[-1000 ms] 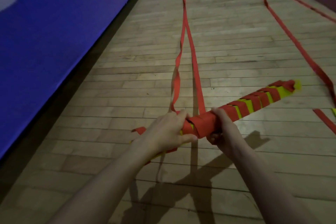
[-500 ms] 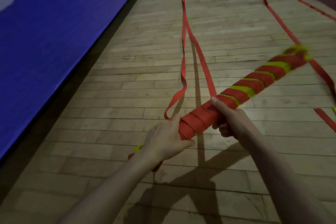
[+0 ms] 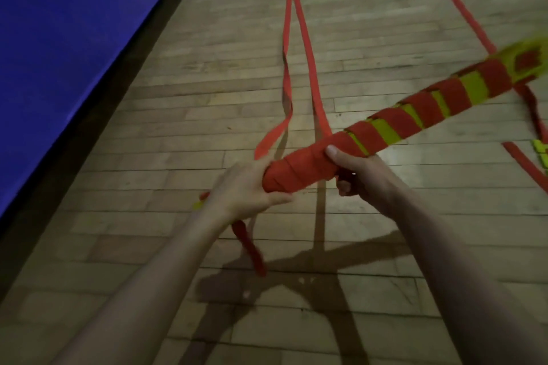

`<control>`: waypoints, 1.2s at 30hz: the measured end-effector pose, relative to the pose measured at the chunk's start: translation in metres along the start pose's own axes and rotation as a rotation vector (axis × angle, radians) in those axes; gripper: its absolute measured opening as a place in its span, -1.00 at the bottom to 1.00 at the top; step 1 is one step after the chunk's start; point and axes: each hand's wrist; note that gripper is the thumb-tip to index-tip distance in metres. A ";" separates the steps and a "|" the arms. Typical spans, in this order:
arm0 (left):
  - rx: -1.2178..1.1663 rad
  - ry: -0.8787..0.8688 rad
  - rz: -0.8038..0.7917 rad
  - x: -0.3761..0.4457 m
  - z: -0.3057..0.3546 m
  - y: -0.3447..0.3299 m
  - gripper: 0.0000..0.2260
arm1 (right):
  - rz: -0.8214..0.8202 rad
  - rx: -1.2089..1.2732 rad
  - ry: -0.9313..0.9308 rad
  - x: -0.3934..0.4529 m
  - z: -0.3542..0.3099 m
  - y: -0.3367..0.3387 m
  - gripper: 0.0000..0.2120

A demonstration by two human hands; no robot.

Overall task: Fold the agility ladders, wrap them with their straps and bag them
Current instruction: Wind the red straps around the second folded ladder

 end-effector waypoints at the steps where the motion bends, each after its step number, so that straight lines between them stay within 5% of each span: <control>1: 0.157 0.012 0.177 -0.003 -0.001 -0.005 -0.50 | -0.004 0.002 -0.063 0.000 -0.001 -0.002 -0.57; 4: 0.587 -0.054 0.629 -0.005 -0.004 -0.016 -0.53 | 0.074 0.238 -0.176 -0.001 0.003 -0.018 -0.50; 6: 0.703 -0.165 0.754 -0.004 0.000 -0.018 -0.61 | 0.200 0.497 -0.162 -0.001 0.010 -0.028 -0.62; 9: 0.483 -0.175 0.475 -0.008 0.019 -0.005 -0.55 | 0.280 0.652 -0.069 -0.003 0.020 -0.029 -0.76; 13: 0.086 -0.046 -0.079 -0.001 0.021 0.031 -0.66 | 0.198 0.488 0.084 -0.011 0.026 -0.015 -0.84; 19: -0.705 -0.074 -0.325 0.001 0.000 0.043 -0.77 | 0.043 0.424 0.158 -0.012 0.021 -0.009 -0.76; 23: -0.659 0.035 -0.409 -0.003 0.000 0.031 -0.76 | 0.003 0.423 0.199 -0.014 0.026 -0.008 -0.64; 25: -0.715 0.162 -0.637 -0.009 -0.001 0.031 -0.54 | -0.004 0.438 0.205 -0.013 0.025 -0.007 -0.54; 28: -0.734 0.082 -0.842 -0.017 -0.007 0.027 -0.29 | -0.059 0.409 0.191 -0.010 0.018 -0.004 -0.36; 32: -0.473 -0.058 -0.470 -0.019 0.000 0.024 -0.63 | 0.002 0.120 0.031 -0.005 0.001 0.003 -0.39; 36: 0.413 -0.069 0.118 -0.028 0.015 0.009 -0.54 | 0.209 0.075 -0.163 0.003 0.004 0.006 -0.50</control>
Point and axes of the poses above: each hand's wrist, its own x-axis towards the middle knuckle, its own y-axis out of the back of the hand, z = x × y, and after that the axes turned 11 degrees about -z, right-handed
